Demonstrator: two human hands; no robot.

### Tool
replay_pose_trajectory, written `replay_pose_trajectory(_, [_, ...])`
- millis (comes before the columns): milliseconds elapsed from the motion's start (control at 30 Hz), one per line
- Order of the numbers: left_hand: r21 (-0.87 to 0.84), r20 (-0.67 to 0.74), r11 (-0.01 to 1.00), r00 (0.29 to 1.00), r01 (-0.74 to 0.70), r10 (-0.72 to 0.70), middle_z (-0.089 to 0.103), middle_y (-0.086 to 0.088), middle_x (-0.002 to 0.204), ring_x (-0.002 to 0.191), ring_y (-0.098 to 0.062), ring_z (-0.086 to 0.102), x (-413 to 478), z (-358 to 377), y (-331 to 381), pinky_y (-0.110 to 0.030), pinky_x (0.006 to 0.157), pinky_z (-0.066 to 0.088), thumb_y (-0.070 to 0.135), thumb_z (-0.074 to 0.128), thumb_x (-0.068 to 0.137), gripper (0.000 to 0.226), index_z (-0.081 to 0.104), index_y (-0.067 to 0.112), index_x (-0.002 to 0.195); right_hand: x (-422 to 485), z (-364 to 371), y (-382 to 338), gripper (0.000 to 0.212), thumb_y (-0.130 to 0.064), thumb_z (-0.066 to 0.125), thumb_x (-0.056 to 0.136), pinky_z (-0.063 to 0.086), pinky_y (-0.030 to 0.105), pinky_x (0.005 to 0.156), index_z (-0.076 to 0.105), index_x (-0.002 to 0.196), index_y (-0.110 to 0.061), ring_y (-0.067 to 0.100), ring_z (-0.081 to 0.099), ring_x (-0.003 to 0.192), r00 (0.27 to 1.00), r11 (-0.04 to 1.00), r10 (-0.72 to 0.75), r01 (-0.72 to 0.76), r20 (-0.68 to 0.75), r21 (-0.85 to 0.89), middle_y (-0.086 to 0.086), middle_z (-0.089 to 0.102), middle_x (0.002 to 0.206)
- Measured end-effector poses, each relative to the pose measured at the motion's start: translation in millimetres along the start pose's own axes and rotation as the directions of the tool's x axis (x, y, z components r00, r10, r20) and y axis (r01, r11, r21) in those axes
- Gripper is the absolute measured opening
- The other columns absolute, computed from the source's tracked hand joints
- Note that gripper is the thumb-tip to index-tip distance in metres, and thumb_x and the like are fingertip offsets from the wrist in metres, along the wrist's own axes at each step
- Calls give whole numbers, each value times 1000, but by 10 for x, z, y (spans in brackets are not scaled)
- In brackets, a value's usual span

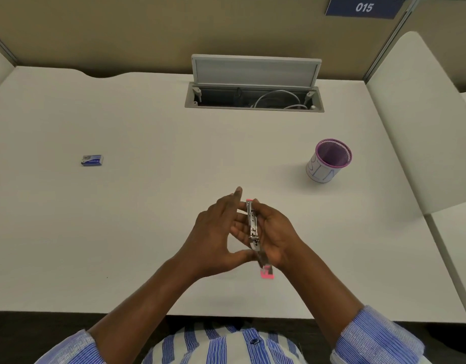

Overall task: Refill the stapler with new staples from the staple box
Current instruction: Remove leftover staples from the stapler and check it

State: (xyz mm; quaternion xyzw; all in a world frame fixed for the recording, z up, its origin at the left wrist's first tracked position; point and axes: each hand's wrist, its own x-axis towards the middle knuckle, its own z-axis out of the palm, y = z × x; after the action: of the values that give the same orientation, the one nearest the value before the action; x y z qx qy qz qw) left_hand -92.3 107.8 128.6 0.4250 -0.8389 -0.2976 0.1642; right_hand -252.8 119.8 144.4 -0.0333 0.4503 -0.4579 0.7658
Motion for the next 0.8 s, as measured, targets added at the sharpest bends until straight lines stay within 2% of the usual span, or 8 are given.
replay_pose_trajectory(100, [-127,-30,989,996,81,-85,47,16,145,125,-6,57,35,25,20,-42,106,48,74,69,71,113,20,28,161,-33,8,34,66,-60,44,100,62,41,80,66,121,-2,32,74,89,995,1000,-8,10,95,-20,22,72,103])
replay_pose_trajectory(167, [-252,-58,954,982,161,-181,53,15,137,114,-4,66,56,47,34,-42,96,57,76,65,72,102,33,27,156,-41,-26,55,87,-78,39,91,58,45,90,65,125,-2,35,73,94,990,999,-22,27,138,-36,24,71,108])
replay_pose_trajectory(233, [-306,-93,932,968,195,-233,57,15,130,106,-2,70,68,65,49,-39,89,61,75,63,74,91,44,26,149,-60,-62,74,99,-86,41,83,53,47,97,63,130,-2,36,72,99,984,997,-34,45,176,-56,25,69,114])
replay_pose_trajectory(267, [-317,-101,928,966,197,-239,58,15,128,103,-2,71,67,74,64,-38,86,62,73,64,75,84,49,27,144,-68,-75,87,97,-85,43,82,54,45,96,64,130,-4,35,72,99,983,994,-52,68,174,-88,23,70,113])
replay_pose_trajectory(400, [-335,-87,926,973,175,-215,59,16,118,101,-3,71,40,124,114,-38,83,63,60,68,78,58,55,37,129,-103,-60,149,65,-69,52,87,56,34,77,73,113,-13,24,74,81,987,957,-140,156,84,-243,14,74,99])
replay_pose_trajectory(533, [-330,-84,932,979,149,-186,58,18,118,110,-4,67,22,120,127,-38,87,61,51,70,81,54,54,37,131,-129,-51,175,53,-61,50,95,56,27,62,73,107,-14,21,73,72,983,954,-176,182,46,-236,10,75,95])
replay_pose_trajectory(700, [-340,-67,929,982,146,-179,58,17,117,113,-6,66,1,108,114,-40,89,60,49,66,81,54,54,35,131,-105,-55,215,51,-59,49,95,50,32,72,72,107,-15,20,73,72,980,944,-189,201,70,-261,6,76,95])
replay_pose_trajectory(800, [-292,-82,945,981,145,-176,60,18,117,113,-2,64,-20,76,98,-37,92,58,49,64,82,53,54,34,133,-85,-42,227,52,-58,47,98,50,32,70,72,107,-14,20,72,70,976,922,-205,220,80,-319,6,76,94])
